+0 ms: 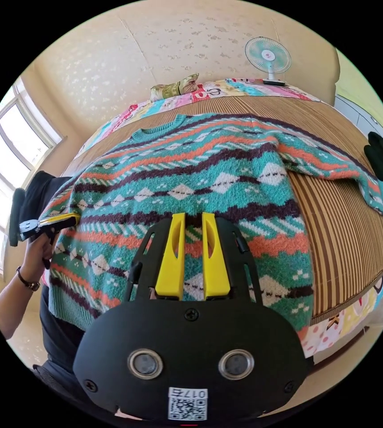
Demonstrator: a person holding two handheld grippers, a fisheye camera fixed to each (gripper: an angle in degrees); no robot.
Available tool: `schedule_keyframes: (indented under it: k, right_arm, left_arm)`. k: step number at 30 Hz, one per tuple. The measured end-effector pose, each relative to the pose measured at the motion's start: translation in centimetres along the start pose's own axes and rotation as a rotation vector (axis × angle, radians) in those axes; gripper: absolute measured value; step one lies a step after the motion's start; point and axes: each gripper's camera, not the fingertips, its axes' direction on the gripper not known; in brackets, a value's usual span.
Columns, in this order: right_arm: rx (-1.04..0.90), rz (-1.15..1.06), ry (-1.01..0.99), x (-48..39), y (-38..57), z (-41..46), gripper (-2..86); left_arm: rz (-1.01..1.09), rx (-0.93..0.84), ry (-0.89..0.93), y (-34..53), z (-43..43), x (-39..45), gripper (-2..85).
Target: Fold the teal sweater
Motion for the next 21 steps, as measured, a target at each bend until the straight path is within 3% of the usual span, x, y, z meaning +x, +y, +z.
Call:
schedule_keyframes:
  k: [6, 21]
  right_arm:
    - [0.009, 0.004, -0.014, 2.8, 1.3, -2.1, 6.3]
    - [0.031, -0.047, 0.078, 5.3, 4.3, -8.1, 6.3]
  left_arm:
    - [0.029, 0.139, -0.141, 5.2, 0.3, 0.7, -1.0]
    - [0.025, 0.198, -0.126, 12.0, 0.4, -6.3, -1.0]
